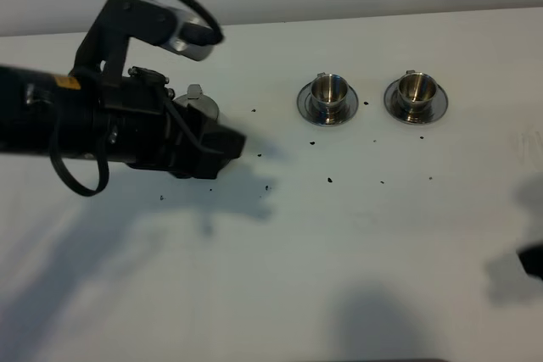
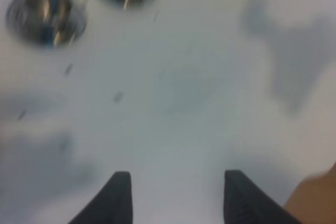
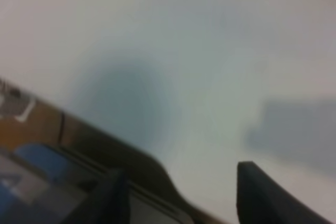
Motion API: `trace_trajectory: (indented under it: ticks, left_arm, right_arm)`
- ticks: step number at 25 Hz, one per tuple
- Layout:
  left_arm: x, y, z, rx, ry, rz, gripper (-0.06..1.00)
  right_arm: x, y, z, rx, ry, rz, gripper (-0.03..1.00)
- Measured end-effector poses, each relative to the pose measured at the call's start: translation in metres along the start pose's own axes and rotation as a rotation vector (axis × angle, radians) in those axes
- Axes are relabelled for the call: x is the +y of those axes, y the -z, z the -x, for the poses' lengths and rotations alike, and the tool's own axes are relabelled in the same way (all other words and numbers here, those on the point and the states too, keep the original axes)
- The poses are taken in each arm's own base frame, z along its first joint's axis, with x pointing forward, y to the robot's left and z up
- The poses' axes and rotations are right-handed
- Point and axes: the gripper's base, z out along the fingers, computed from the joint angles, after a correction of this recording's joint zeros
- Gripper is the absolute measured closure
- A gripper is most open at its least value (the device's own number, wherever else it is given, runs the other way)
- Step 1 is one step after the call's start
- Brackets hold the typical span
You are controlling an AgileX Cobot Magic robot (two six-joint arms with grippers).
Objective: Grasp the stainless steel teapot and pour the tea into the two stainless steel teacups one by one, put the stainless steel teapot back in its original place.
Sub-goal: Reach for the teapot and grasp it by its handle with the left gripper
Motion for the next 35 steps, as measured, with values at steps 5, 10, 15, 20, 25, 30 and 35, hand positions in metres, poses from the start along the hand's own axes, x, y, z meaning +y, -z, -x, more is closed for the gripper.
trace_trajectory:
  ticks: [5, 10, 15, 20, 25, 30, 35]
  left_arm:
    - [0.017, -0.001, 0.004, 0.108, 0.037, 0.161, 0.51]
    - [0.025, -0.008, 0.006, 0.119, 0.052, 0.220, 0.51]
    - [0.027, -0.011, 0.010, 0.075, 0.048, 0.232, 0.51]
    - [0.028, -0.011, 0.014, 0.038, 0.043, 0.239, 0.51]
    - [0.029, -0.013, 0.016, 0.017, 0.042, 0.244, 0.51]
    - [0.035, -0.027, 0.013, 0.057, 0.052, 0.243, 0.51]
    - [0.042, -0.045, 0.023, 0.096, 0.057, 0.240, 0.51]
  right_arm:
    - [0.003, 0.024, -0.032, -0.011, -0.009, -0.104, 0.52]
    - [-0.003, 0.030, -0.070, -0.040, -0.059, -0.257, 0.52]
    - [-0.002, 0.029, -0.098, -0.124, -0.057, -0.297, 0.52]
    - [-0.001, 0.033, -0.100, -0.306, -0.010, -0.322, 0.52]
    - [-0.001, 0.031, -0.100, -0.313, -0.001, -0.320, 0.52]
    - [0.000, 0.032, -0.102, -0.322, 0.001, -0.320, 0.52]
    - [0.003, 0.038, -0.110, -0.401, -0.061, -0.366, 0.52]
